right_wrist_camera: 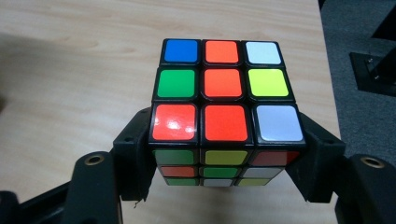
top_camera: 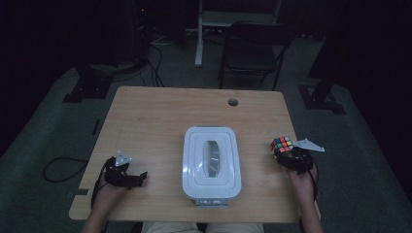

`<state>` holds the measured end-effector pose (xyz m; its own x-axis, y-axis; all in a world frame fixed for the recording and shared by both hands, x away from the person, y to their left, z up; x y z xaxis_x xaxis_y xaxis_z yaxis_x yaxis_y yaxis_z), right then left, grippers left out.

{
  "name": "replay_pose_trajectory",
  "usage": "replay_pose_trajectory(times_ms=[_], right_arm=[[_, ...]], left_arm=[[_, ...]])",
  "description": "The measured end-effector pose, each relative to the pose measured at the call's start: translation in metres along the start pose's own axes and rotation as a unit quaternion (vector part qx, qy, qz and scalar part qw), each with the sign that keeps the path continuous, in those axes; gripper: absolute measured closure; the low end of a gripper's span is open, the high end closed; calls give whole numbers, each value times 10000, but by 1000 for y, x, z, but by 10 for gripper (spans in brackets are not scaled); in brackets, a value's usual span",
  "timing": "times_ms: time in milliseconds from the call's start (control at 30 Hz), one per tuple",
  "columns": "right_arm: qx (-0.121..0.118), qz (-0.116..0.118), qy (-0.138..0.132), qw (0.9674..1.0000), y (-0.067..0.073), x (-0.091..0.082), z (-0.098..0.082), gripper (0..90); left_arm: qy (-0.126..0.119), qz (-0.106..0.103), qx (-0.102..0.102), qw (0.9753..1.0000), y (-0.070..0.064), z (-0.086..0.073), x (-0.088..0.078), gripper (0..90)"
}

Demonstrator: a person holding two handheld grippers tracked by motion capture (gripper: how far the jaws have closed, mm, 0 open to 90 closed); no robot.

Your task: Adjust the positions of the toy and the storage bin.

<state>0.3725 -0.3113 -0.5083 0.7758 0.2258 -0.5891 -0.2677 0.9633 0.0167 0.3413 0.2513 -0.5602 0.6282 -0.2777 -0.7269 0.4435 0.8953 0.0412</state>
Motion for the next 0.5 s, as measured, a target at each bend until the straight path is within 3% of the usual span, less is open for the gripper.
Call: replay_pose_trajectory(times_ms=[500], right_arm=[[-23, -33, 149, 9999, 6, -31, -42, 339]], left_arm=[[-7, 4, -2, 10000, 0, 0, 0, 23]])
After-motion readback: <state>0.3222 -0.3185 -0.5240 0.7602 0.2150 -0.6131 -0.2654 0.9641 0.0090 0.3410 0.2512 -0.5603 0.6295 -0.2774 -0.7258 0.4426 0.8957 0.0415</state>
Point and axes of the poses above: each handheld gripper's, and its own axes: x roughly forward along the jaws, z roughly out of its top, y roughly to its left, the point moved 5 cm from there along x, roughly forward along the jaws, and after that the axes turned 2 degrees about z, right-handed, at the moved point
